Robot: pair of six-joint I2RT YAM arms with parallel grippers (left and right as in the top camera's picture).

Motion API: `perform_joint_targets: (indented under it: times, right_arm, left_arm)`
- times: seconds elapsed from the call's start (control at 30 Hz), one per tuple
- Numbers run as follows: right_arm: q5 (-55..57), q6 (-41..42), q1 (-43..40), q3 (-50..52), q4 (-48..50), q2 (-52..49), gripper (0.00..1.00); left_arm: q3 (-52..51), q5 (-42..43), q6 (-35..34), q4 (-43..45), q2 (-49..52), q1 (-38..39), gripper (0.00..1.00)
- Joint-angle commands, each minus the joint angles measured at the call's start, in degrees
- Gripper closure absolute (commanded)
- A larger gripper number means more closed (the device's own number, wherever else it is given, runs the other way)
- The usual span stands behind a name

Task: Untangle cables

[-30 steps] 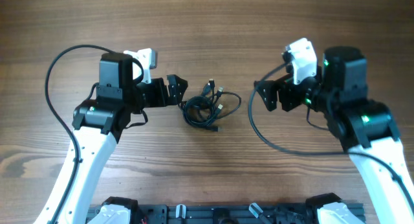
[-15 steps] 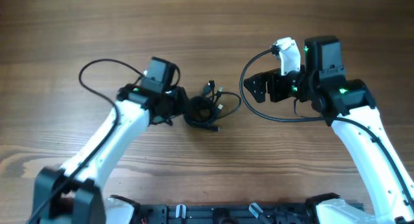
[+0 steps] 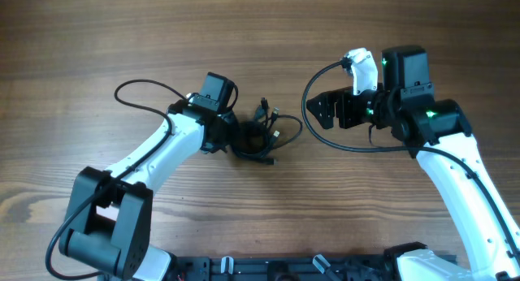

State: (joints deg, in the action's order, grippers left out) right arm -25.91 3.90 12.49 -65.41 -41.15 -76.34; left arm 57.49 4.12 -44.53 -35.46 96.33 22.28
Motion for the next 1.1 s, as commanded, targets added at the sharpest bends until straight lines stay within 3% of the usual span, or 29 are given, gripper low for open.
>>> perform_joint_targets:
  times: [0.0, 0.4, 0.7, 0.9, 1.0, 1.07]
  right_arm:
    - [-1.1, 0.8, -0.1, -1.3, 0.0, -0.6, 0.03]
    - [-1.0, 0.9, -0.1, -1.3, -0.1, -0.7, 0.03]
    - [-0.9, 2.6, -0.1, -1.3, 0.0, -3.3, 0.03]
    - [-0.9, 4.9, -0.1, -1.3, 3.2, -3.9, 0.03]
    - [-0.9, 5.7, -0.1, -1.3, 4.5, -3.9, 0.03]
    - [-0.9, 6.8, -0.1, -1.3, 4.6, -3.9, 0.03]
  left_arm:
    - [0.5, -0.8, -0.7, 0.6, 1.0, 2.5, 0.61]
    - [-0.3, -5.8, 5.9, 0.4, 1.3, 5.2, 0.55]
    - [-6.1, -4.9, 6.8, 8.8, 1.3, 5.3, 0.57]
    - [-6.1, -4.9, 6.6, 9.7, 1.0, 5.2, 0.85]
    - [-6.1, -4.3, 4.4, 10.7, -0.8, 4.4, 0.87]
    - [-6.1, 0.5, 3.6, 11.3, -3.3, 3.4, 0.9]
